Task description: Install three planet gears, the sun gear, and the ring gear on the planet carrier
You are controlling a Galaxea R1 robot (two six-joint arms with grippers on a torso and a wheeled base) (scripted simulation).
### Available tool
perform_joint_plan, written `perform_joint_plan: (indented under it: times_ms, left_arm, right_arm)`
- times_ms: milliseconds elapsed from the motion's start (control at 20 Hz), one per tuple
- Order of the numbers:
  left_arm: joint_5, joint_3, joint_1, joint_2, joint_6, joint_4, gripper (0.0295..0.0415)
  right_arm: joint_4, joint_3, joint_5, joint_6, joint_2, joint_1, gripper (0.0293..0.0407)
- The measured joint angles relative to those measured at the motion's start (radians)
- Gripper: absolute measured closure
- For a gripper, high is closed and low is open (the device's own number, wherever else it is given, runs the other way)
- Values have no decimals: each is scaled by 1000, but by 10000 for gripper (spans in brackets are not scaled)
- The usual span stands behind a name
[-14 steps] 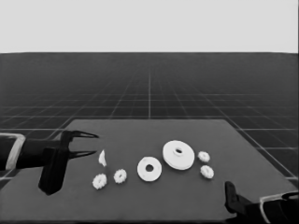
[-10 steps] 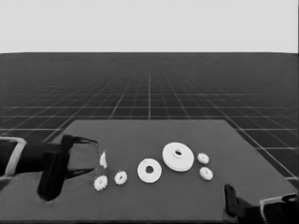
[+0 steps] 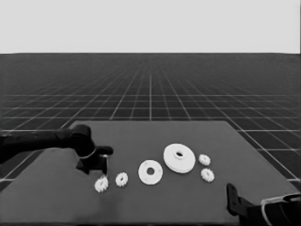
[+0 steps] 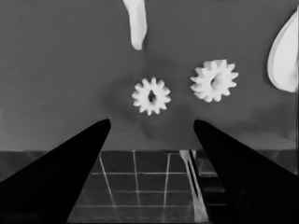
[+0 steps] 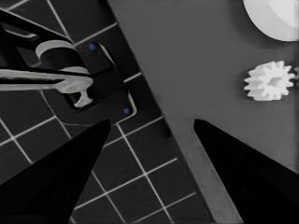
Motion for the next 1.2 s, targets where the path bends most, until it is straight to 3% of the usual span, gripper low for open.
perform_joint_plan:
  times_ms: [50,150,500,600,1000,1100,1200]
  left_arm:
    - [-34,-43,95,15,17,92,326]
    - [-76,-110,191,39,42,168,326]
    - [-102,-154,231,56,58,200,326]
    - [-103,-154,231,56,59,201,397]
    - [-103,-155,231,56,59,201,398]
    - [-31,-44,92,13,13,74,398]
    - [-13,-23,31,6,4,20,398]
  right_arm:
    - [0,0,0,0,0,0,315]
    - [0,0,0,0,0,0,315]
    - [0,0,0,0,0,0,315]
    - [0,0,0,0,0,0,315]
    - [0,0,0,0,0,0,315]
    - [0,0,0,0,0,0,315]
    - [0,0,0,0,0,0,315]
